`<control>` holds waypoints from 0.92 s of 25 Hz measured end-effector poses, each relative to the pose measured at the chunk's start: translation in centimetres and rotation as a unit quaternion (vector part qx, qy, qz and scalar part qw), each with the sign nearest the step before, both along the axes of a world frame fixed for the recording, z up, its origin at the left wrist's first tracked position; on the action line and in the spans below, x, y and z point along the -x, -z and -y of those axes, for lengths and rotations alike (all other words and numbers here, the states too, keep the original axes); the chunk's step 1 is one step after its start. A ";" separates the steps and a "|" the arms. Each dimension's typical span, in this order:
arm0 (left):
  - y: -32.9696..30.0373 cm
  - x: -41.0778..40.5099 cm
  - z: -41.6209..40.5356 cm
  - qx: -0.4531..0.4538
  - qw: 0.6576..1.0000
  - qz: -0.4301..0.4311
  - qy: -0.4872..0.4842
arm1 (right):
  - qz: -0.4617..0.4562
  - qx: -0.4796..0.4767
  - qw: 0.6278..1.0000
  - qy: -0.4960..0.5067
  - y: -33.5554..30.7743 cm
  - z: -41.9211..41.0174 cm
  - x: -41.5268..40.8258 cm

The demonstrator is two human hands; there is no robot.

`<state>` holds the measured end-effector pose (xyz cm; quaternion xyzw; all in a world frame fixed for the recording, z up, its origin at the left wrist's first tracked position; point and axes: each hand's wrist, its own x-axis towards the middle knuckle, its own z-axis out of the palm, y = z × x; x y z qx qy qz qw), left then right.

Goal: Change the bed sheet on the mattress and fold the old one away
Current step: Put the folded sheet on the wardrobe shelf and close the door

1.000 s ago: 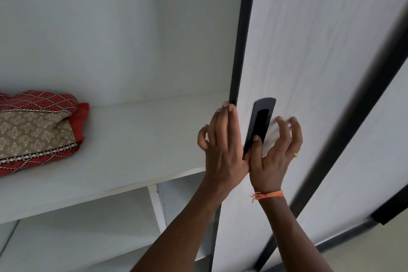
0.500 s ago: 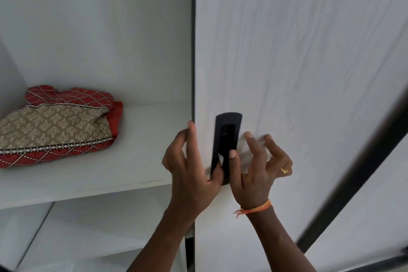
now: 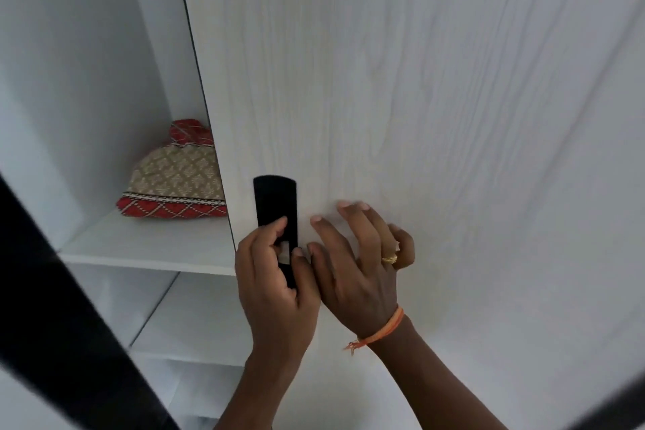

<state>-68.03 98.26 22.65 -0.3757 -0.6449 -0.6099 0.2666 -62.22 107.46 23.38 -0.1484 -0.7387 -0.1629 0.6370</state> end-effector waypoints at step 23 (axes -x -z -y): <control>0.5 13.8 9.3 0.055 0.966 0.109 -0.227 | 0.160 -0.088 0.977 -0.109 -0.7 10.4 16.2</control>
